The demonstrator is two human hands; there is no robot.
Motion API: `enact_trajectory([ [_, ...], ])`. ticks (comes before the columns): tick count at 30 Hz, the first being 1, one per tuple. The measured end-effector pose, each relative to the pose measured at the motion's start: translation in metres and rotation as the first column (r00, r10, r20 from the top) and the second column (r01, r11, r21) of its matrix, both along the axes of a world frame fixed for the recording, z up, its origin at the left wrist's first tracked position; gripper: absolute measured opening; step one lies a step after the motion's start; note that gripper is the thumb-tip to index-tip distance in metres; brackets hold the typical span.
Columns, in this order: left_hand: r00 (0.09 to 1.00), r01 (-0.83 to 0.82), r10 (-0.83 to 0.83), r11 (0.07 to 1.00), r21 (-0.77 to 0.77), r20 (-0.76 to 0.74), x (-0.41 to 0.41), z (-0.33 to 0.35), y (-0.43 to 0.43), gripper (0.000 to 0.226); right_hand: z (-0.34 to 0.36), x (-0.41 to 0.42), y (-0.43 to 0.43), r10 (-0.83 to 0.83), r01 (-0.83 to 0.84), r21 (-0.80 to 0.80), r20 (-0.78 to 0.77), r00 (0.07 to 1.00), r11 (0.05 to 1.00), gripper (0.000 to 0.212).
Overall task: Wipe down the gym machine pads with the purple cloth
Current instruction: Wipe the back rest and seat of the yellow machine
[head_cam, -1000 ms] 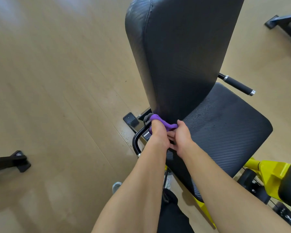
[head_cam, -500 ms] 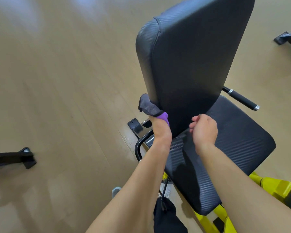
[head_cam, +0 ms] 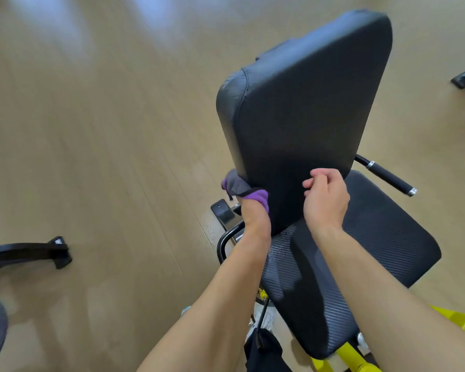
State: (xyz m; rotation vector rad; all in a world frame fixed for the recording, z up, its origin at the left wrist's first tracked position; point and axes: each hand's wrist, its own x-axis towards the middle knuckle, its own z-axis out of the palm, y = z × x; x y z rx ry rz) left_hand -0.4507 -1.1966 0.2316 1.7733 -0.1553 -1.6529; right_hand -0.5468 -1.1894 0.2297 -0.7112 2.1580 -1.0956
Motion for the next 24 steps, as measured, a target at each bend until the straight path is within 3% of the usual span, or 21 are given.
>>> enact_trajectory([
  [4,0.995,-0.091,0.096,0.953,-0.290,0.004,0.006,0.022,-0.027,0.014,0.017,0.002,-0.014,0.079,-0.081,-0.049,-0.042,0.996,0.995,0.022],
  [6,0.992,-0.103,0.124,0.901,-0.422,0.022,0.010,0.031,-0.037,0.041,0.017,0.003,-0.017,0.079,-0.082,-0.054,-0.049,0.996,0.995,0.022],
  [9,0.987,-0.015,0.093,0.865,-0.502,0.131,0.010,0.053,-0.043,0.038,0.010,0.005,-0.016,0.083,-0.085,-0.037,-0.048,0.995,0.996,0.021],
  [11,0.955,0.029,0.164,0.779,-0.626,0.248,0.012,0.072,-0.055,0.038,0.003,0.007,-0.014,0.093,-0.095,-0.034,-0.061,0.994,0.995,0.021],
  [13,0.901,0.122,0.253,0.632,-0.765,0.353,0.019,0.086,-0.070,0.028,0.002,0.006,-0.012,0.088,-0.094,-0.056,-0.098,0.991,0.994,0.021],
  [16,0.839,0.334,0.229,0.501,-0.799,0.494,0.026,0.081,-0.082,0.036,0.009,0.001,-0.016,0.060,-0.082,-0.125,-0.170,0.984,0.989,0.019],
  [18,0.900,0.240,0.221,0.469,-0.850,0.376,0.028,0.074,-0.081,0.036,0.019,0.000,-0.022,0.062,-0.111,-0.204,-0.234,0.970,0.973,0.018],
  [20,0.966,0.029,0.205,0.514,-0.857,0.156,0.024,0.066,-0.078,0.034,0.032,0.002,-0.030,0.074,-0.158,-0.265,-0.300,0.951,0.951,0.022],
  [22,0.967,-0.149,0.249,0.728,-0.669,0.056,0.019,0.053,-0.069,0.039,0.047,0.005,-0.040,0.091,-0.221,-0.311,-0.383,0.919,0.924,0.033],
  [24,0.954,-0.272,0.299,0.857,-0.438,-0.007,0.010,0.036,-0.055,0.061,0.057,0.010,-0.051,0.113,-0.304,-0.330,-0.490,0.864,0.894,0.043],
])
